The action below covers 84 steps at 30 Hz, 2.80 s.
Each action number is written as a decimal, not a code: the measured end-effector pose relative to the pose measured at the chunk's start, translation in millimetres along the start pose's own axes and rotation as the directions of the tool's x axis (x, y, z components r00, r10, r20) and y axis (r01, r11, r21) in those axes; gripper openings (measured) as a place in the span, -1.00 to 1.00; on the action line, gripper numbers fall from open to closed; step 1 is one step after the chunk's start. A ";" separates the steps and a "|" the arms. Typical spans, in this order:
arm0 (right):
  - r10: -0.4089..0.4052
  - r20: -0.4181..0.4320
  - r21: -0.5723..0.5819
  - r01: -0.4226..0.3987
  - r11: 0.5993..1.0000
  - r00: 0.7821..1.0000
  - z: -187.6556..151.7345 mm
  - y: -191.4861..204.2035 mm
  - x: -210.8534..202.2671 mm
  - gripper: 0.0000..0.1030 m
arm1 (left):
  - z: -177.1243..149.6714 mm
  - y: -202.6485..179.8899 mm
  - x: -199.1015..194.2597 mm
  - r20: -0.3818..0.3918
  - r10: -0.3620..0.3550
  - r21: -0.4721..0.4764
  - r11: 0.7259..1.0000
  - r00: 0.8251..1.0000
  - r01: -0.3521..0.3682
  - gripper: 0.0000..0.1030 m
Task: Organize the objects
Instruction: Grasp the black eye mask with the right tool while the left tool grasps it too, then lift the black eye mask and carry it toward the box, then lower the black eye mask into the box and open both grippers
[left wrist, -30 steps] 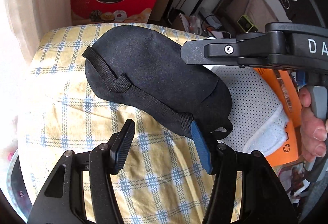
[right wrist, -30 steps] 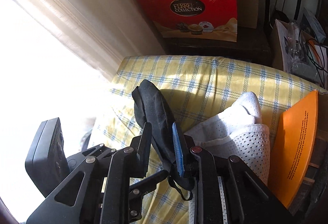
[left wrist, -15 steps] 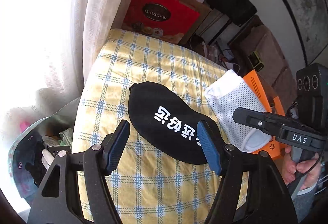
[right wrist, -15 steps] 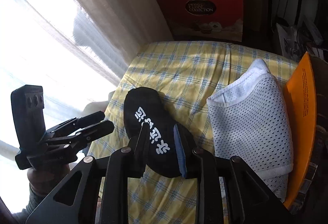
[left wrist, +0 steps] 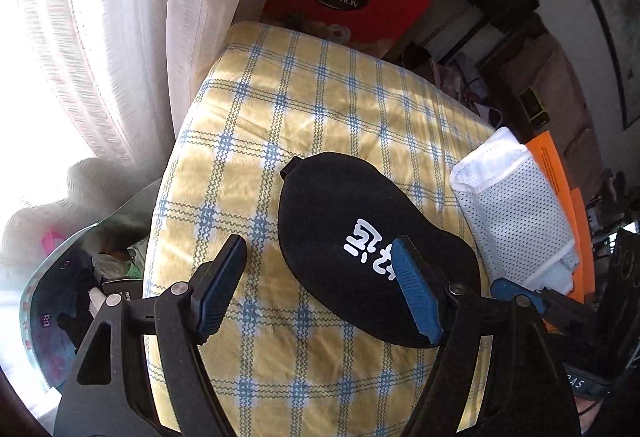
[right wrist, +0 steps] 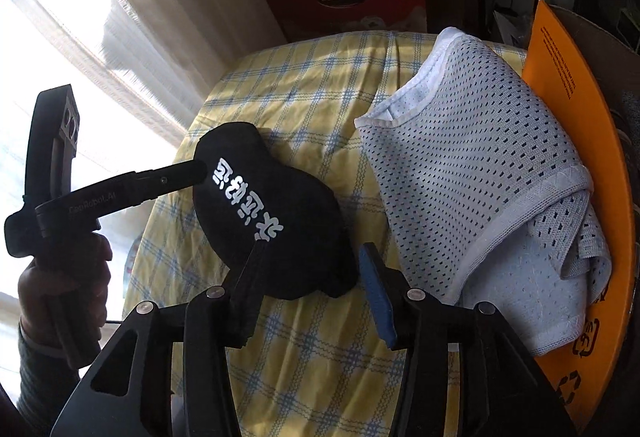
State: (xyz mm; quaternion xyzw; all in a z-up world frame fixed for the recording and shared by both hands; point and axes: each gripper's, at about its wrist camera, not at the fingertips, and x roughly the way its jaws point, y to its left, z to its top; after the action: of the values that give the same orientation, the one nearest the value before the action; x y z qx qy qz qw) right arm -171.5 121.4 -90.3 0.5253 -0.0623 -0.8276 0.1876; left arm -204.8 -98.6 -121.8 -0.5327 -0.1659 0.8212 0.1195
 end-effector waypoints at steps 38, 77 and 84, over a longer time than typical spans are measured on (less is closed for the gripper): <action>-0.043 0.235 0.066 0.029 0.997 0.971 -17.4 4.3 -66.5 -0.86 | -12.5 -50.6 -78.1 0.165 -0.125 0.079 0.990 0.978 0.113 -0.92; -0.293 0.398 0.294 0.182 0.938 0.869 -51.5 -138.1 -235.7 -0.86 | 6.4 -343.9 -28.5 0.076 -0.250 0.455 0.870 0.965 0.190 -0.93; -0.327 0.359 0.340 0.204 0.918 0.874 -64.6 -160.7 -223.4 -0.86 | 1.1 -369.4 4.4 0.054 -0.241 0.468 0.863 0.969 0.189 -0.93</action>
State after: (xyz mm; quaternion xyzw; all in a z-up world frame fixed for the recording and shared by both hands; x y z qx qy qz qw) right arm -68.9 359.6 22.1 0.3657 -0.1475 -0.9186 -0.0258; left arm -200.4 241.4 22.6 -0.4210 -0.0319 0.8468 0.3235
